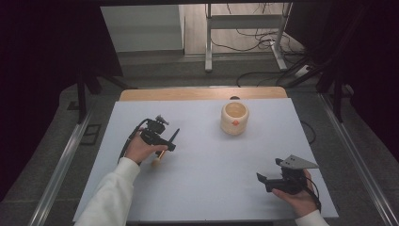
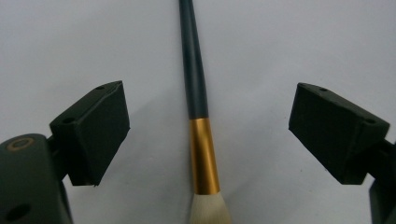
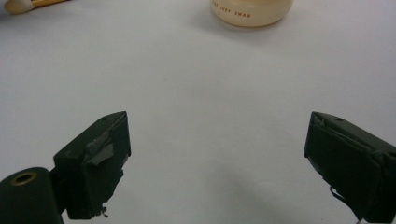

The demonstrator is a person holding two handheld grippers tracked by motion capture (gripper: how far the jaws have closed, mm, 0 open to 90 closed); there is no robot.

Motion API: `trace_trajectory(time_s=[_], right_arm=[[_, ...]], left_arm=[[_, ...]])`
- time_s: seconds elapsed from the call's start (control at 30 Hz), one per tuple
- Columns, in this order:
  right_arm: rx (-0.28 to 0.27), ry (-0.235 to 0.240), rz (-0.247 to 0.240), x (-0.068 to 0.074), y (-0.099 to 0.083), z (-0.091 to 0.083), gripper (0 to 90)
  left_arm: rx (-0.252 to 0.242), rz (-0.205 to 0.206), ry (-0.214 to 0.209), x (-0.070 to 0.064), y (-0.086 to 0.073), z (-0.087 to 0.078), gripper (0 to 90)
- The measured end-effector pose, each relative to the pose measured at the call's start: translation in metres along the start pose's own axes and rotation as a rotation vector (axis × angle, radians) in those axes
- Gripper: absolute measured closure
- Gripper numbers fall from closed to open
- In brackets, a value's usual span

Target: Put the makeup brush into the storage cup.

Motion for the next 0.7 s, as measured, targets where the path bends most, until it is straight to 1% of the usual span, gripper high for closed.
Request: trace_trajectory(time_s=[0.2, 0.27, 0.33, 0.37, 0.4, 0.47, 0.6, 0.63, 0.67, 0.7], right_arm=[[0.0, 0.0, 0.0, 0.0, 0.0, 0.0, 7.4], [0.001, 0.0, 0.0, 0.0, -0.0001, 0.0001, 7.4], [0.002, -0.001, 0.0, -0.0001, -0.0001, 0.0002, 7.4], [0.002, -0.002, -0.001, -0.0001, -0.0001, 0.0002, 7.4], [0.002, -0.002, -0.001, -0.0001, -0.0001, 0.0001, 7.4], [0.001, 0.0, 0.0, -0.0002, -0.0001, 0.0001, 7.4], [0.002, 0.0, 0.0, -0.0002, -0.0004, 0.0, 7.4], [0.002, 0.0, 0.0, -0.0002, -0.0003, -0.0001, 7.4], [0.002, 0.0, 0.001, -0.0003, -0.0003, -0.0001, 7.4], [0.002, 0.0, 0.001, -0.0003, -0.0004, 0.0, 7.4]], left_arm=[[0.017, -0.013, -0.005, 0.0035, 0.0007, 0.0041, 13.4], [0.04, -0.001, -0.001, 0.0046, 0.0017, 0.0043, 12.9], [0.043, 0.0, -0.005, 0.0052, 0.0039, 0.0029, 13.0], [0.045, -0.006, -0.012, 0.0053, 0.0049, 0.0023, 13.1], [0.054, -0.001, -0.014, 0.0059, 0.0059, 0.002, 13.1], [0.063, -0.005, -0.009, 0.0056, 0.0073, 0.0025, 13.2], [0.086, 0.006, -0.011, 0.0044, 0.0084, 0.005, 13.3], [0.094, 0.017, -0.009, 0.0046, 0.0085, 0.0056, 13.3], [0.097, 0.012, -0.012, 0.0035, 0.0085, 0.0065, 13.3], [0.101, 0.015, -0.011, 0.003, 0.0086, 0.0073, 13.3]])
Point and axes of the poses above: each handheld gripper's, and its own axes: z roughly forward along the jaws, y roughly out of its top, x roughly to its left, the point moved 3 cm from there along z, roughly forward along the jaws, and after that the axes turned 3 degrees about -x, right-handed, at the moved point
